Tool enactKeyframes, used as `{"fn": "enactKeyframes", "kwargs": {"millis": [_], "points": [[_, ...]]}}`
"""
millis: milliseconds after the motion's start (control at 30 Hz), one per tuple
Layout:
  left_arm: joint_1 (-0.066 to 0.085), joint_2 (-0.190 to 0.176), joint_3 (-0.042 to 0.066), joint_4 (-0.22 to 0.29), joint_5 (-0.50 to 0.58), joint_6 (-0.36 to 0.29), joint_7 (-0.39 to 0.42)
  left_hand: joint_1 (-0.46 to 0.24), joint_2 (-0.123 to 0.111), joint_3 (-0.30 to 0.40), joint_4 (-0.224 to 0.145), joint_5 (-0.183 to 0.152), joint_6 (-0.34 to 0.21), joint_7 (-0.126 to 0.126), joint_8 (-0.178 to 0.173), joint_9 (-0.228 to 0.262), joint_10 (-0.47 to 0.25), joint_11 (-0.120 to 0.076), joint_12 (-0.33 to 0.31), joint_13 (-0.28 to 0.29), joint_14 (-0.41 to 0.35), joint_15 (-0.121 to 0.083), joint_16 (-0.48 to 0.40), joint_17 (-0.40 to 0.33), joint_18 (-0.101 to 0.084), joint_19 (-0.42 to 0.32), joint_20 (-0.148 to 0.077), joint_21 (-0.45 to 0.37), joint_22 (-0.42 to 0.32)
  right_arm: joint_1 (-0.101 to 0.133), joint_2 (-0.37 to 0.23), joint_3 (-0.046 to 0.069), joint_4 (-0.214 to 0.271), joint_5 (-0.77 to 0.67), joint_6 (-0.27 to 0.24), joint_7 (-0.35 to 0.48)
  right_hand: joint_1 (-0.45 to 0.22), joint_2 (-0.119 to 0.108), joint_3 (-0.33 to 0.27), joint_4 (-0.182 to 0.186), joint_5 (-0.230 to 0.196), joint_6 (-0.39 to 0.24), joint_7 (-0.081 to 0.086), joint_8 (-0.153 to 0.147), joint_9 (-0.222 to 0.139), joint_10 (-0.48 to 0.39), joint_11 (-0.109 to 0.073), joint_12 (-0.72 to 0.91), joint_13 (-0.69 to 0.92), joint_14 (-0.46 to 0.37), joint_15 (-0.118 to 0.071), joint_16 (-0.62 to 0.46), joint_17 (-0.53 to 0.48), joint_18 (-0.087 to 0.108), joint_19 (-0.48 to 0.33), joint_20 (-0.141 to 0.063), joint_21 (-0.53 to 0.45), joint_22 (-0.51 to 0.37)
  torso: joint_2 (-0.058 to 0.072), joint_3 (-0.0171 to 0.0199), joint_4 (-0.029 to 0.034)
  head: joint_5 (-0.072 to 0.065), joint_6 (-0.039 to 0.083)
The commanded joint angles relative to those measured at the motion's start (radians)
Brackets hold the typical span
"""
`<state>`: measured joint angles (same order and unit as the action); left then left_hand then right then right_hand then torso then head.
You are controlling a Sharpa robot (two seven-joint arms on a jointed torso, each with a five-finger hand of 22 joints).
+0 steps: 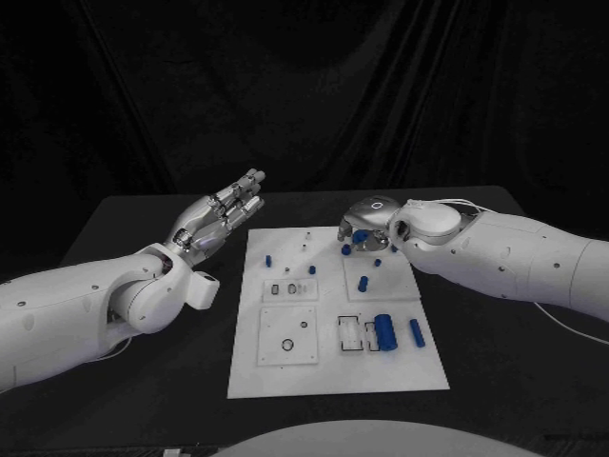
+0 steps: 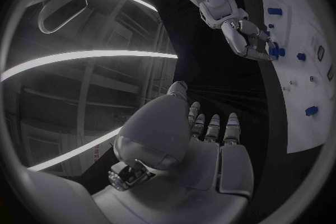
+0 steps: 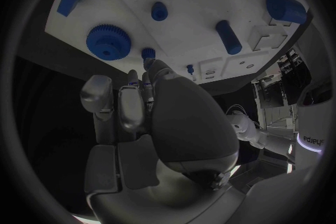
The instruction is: Assemble the parts on the task board
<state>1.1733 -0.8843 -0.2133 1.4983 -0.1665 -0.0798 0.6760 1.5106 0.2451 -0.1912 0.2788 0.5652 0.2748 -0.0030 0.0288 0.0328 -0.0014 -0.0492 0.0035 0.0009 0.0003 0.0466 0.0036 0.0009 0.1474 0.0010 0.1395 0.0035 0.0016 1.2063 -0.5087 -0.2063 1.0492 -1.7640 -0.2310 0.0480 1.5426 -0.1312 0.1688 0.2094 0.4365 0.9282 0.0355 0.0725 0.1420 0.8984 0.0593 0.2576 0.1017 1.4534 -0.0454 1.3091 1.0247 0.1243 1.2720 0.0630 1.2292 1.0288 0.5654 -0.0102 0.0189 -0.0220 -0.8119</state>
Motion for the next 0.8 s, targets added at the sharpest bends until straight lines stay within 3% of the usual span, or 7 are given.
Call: {"fn": "enactKeyframes", "kwargs": {"millis": [33,167,500,800], "points": [[0.001,0.003,0.001,-0.001,-0.002,0.020,0.073,0.014,0.000,0.006,0.001,0.004,0.014,0.002,0.007,0.002,0.001,0.010,-0.004,-0.001,0.000,0.007,-0.004,-0.001,0.014,0.000,0.009,-0.003,-0.001,-0.006,0.007,0.001,-0.012,-0.011,-0.012,0.016,-0.003,-0.014,0.012,0.001,-0.010,-0.005,-0.008,-0.004,0.002,-0.006,-0.001,0.003,0.002,-0.007,0.000,-0.006,-0.002,-0.003,-0.005,0.001,-0.004,0.002,0.000,-0.0002,0.0003,-0.001,0.000],[0.000,0.004,0.001,-0.004,-0.002,0.027,0.070,0.017,0.000,0.008,0.001,0.004,0.037,0.009,0.011,0.005,0.001,0.015,-0.004,-0.001,0.000,0.007,-0.004,-0.001,0.016,0.000,0.011,-0.003,-0.001,-0.010,0.016,0.001,-0.026,-0.009,-0.010,0.021,-0.012,-0.022,0.030,0.003,-0.031,-0.004,-0.008,-0.003,0.004,-0.005,-0.001,0.008,0.005,-0.009,0.000,-0.008,-0.006,-0.003,-0.007,0.001,-0.006,0.003,0.000,-0.0003,0.0004,-0.002,-0.003],[0.000,0.005,0.001,-0.006,-0.002,0.036,0.065,0.020,-0.001,0.010,0.001,0.006,0.051,0.014,0.014,0.006,0.001,0.019,-0.004,-0.001,0.000,0.010,-0.004,-0.001,0.018,0.000,0.013,-0.002,-0.001,-0.021,0.036,0.001,-0.059,0.002,-0.002,0.034,-0.015,-0.026,0.059,-0.001,-0.032,0.006,-0.005,0.002,0.010,0.003,-0.001,0.017,0.010,-0.014,0.000,-0.012,-0.013,-0.003,-0.010,0.001,-0.008,0.007,0.001,-0.0004,0.0002,-0.003,-0.008],[-0.001,0.006,0.001,-0.007,-0.002,0.042,0.061,0.022,-0.001,0.011,0.000,0.006,0.052,0.015,0.015,0.006,0.001,0.020,-0.004,-0.001,0.000,0.011,-0.004,-0.001,0.018,0.000,0.015,-0.002,0.000,-0.030,0.053,0.001,-0.089,0.009,-0.005,0.054,-0.018,-0.030,0.112,-0.017,-0.044,0.064,0.009,0.030,0.041,0.037,-0.009,0.049,0.027,-0.017,-0.004,-0.011,-0.012,-0.004,-0.009,-0.001,-0.005,0.024,0.000,-0.0005,0.0003,-0.002,-0.009]]}}
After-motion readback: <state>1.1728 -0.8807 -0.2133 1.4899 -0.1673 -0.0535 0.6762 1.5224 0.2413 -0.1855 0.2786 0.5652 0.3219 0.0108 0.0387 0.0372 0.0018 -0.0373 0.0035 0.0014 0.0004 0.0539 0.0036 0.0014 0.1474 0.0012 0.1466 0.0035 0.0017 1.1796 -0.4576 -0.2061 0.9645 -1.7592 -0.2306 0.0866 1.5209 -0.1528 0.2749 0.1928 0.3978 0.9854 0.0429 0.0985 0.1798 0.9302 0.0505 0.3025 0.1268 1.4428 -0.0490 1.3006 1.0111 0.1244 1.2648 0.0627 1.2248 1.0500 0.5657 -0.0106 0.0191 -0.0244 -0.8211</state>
